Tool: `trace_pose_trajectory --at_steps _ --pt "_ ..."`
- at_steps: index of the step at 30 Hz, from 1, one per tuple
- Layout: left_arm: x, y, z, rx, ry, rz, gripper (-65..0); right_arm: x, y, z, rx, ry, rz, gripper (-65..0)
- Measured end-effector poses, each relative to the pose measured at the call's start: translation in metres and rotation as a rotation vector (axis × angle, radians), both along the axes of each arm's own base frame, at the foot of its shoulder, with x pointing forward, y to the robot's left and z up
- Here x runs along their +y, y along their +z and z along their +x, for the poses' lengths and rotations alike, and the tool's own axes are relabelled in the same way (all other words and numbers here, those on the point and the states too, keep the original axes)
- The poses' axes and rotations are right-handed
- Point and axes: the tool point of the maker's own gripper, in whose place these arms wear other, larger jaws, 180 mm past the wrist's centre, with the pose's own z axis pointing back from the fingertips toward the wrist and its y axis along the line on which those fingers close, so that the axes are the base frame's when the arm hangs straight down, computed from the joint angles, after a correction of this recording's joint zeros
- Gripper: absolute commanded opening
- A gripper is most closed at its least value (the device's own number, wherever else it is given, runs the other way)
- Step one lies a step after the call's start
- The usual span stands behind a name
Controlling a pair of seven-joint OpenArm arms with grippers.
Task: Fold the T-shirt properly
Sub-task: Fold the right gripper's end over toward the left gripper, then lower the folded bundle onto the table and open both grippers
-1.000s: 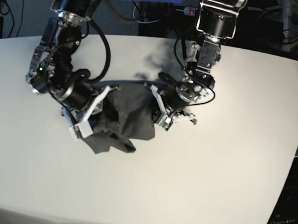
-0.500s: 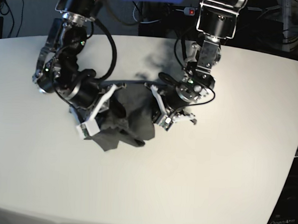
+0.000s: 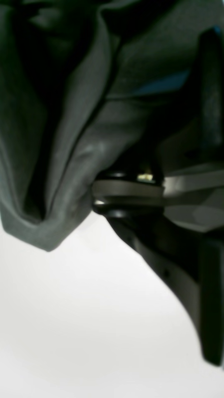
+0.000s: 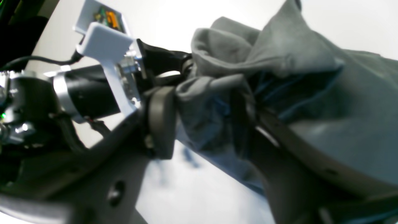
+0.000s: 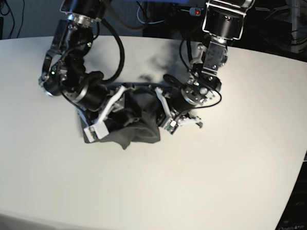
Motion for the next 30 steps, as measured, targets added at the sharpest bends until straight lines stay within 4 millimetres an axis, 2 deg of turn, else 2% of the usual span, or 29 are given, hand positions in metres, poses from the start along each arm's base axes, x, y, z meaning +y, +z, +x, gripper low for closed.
trace_pose_trajectory --at_steps 3,8,11,15,18,20,22,26,28,29,30 --pt "0.000 0.000 0.000 0.000 0.000 0.000 -60.2 0.005 0.010 0.001 -0.023 0.010 0.064 -28.9" --pt "0.007 -0.001 0.000 -0.003 -0.003 0.002 -60.2 -0.007 0.011 -0.003 -0.001 0.043 0.060 -15.7" --pt "0.008 -0.001 0.000 -0.002 -0.004 0.003 -60.2 -0.011 0.022 -0.004 -0.011 0.028 0.141 -11.0" --pt "0.016 -0.001 0.001 -0.001 0.009 -0.002 -60.2 -0.043 0.027 -0.002 -0.035 -0.033 0.084 -11.2" --pt "0.044 0.000 0.004 -0.004 0.088 -0.019 -60.2 -0.080 0.027 0.002 -0.064 -0.079 -0.009 -12.0" --pt "0.063 0.002 0.007 -0.013 0.122 0.012 -60.2 -0.095 0.019 0.001 -0.072 -0.110 -0.073 -17.6" --pt "0.076 0.002 0.007 -0.012 0.131 0.054 -60.2 -0.095 0.008 -0.003 -0.068 -0.108 -0.127 -26.1" --pt "0.096 0.005 0.002 -0.026 0.143 0.100 -60.2 -0.081 -0.001 0.002 -0.108 -0.055 -0.214 -48.6" --pt "0.100 0.006 0.003 -0.026 0.152 0.113 -60.2 -0.076 -0.015 0.001 -0.086 -0.029 -0.261 -59.9" --pt "0.104 0.006 0.003 -0.025 0.161 0.116 -60.2 -0.074 -0.025 -0.002 -0.062 -0.023 -0.279 -64.1" --pt "0.107 0.006 0.004 -0.024 0.171 0.114 -60.2 -0.070 -0.033 -0.004 -0.038 -0.015 -0.292 -65.0"
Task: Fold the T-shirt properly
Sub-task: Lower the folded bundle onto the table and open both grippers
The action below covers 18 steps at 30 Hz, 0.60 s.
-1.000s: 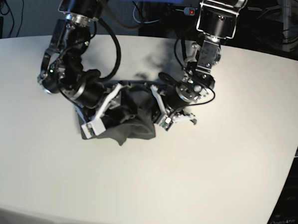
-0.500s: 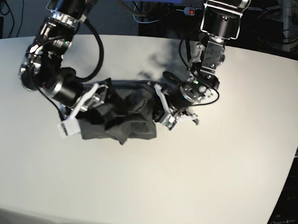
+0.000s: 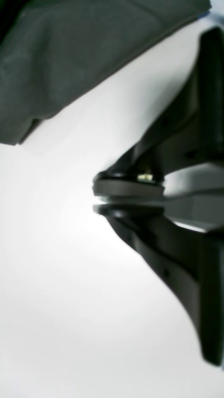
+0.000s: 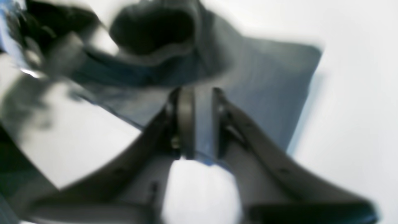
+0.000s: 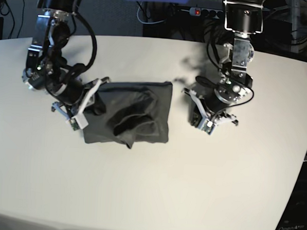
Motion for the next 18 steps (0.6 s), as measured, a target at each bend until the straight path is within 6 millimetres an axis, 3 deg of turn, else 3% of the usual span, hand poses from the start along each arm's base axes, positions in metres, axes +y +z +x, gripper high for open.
trace_pose_trajectory --at_steps 6,11,18 --pt "0.009 -0.001 0.000 -0.001 0.013 0.009 -60.2 0.023 -0.011 0.017 -0.009 0.028 0.013 -64.1" --pt "0.008 -0.002 -0.004 -0.001 0.013 0.004 -60.2 0.021 -0.025 0.017 0.035 0.023 0.015 -64.3" --pt "0.008 -0.002 -0.004 0.000 0.015 0.003 -60.2 0.024 -0.014 0.033 0.000 0.022 0.027 -64.3"
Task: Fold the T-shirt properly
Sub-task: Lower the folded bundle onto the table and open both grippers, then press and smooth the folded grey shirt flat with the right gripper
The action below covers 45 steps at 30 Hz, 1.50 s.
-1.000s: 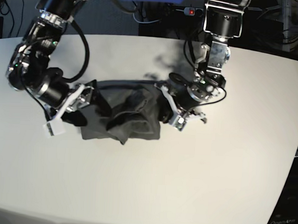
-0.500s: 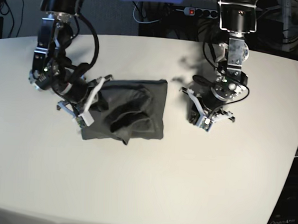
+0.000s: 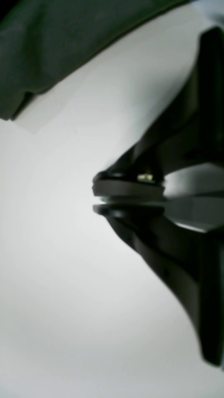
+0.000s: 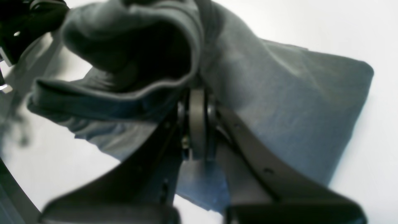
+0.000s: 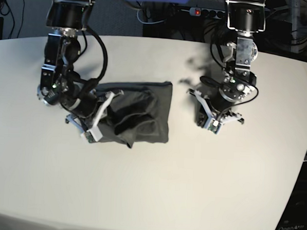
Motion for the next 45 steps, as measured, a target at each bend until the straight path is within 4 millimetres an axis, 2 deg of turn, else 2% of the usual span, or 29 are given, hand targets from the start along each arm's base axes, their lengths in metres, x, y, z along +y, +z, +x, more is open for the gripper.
trace_pose_trajectory --at_steps 6,14,27,34,39,41,45 --pt "-0.001 0.000 0.000 -0.001 0.000 -0.002 -60.2 0.015 0.004 0.003 -0.005 0.008 0.025 -64.3" --pt "-0.002 0.000 0.000 0.000 0.000 -0.002 -60.2 0.048 0.009 0.001 -0.005 0.058 0.071 -64.3" --pt "-0.001 0.000 0.000 0.000 0.002 -0.002 -60.2 0.084 0.016 -0.003 -0.010 0.125 0.110 -64.3" --pt "-0.001 -0.001 -0.003 -0.004 0.004 -0.006 -60.2 0.083 0.007 -0.013 0.017 0.121 0.106 -64.3" --pt "0.000 -0.001 -0.003 -0.004 0.001 -0.005 -60.2 0.079 0.011 -0.013 0.018 0.126 0.081 -64.3" --pt "0.000 -0.001 -0.003 -0.005 0.001 -0.005 -60.2 0.076 0.016 -0.012 0.008 0.125 0.066 -64.3" --pt "0.000 -0.003 -0.006 -0.002 0.007 -0.009 -60.2 0.065 0.042 -0.005 -0.066 0.123 0.014 -64.3"
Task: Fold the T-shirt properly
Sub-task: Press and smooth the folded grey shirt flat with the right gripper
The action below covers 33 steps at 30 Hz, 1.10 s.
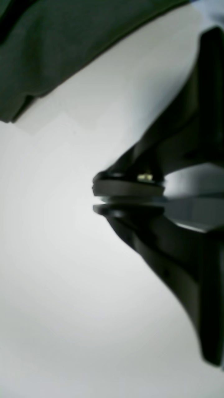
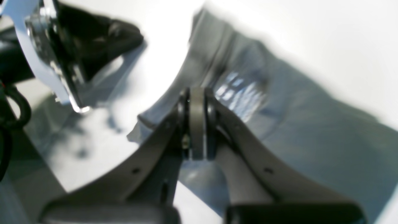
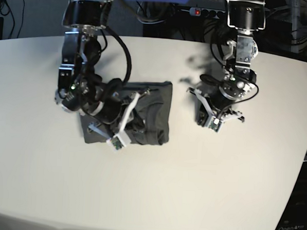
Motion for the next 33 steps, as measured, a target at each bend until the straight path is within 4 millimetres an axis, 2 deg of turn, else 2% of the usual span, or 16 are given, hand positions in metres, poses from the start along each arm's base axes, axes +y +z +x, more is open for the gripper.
trace_pose_trajectory --at_steps 6,15,21,29,33 --pt "0.000 0.000 0.000 -0.001 0.001 -0.004 -60.2 -0.009 0.025 0.002 -0.074 0.003 -0.043 -64.3" --pt "-0.001 -0.001 -0.002 -0.003 0.001 -0.008 -60.2 0.003 0.009 -0.001 -0.035 0.028 -0.020 -64.3" --pt "0.000 0.000 -0.002 -0.006 0.001 -0.007 -60.2 0.024 0.012 0.015 -0.051 0.083 0.009 -64.3" --pt "0.000 0.000 -0.002 -0.007 0.002 -0.010 -60.2 0.038 -0.024 0.019 0.036 0.081 0.101 -64.3" --pt "0.000 0.000 -0.002 -0.007 0.002 -0.010 -60.2 0.045 -0.057 0.010 0.119 0.058 0.158 -64.3"
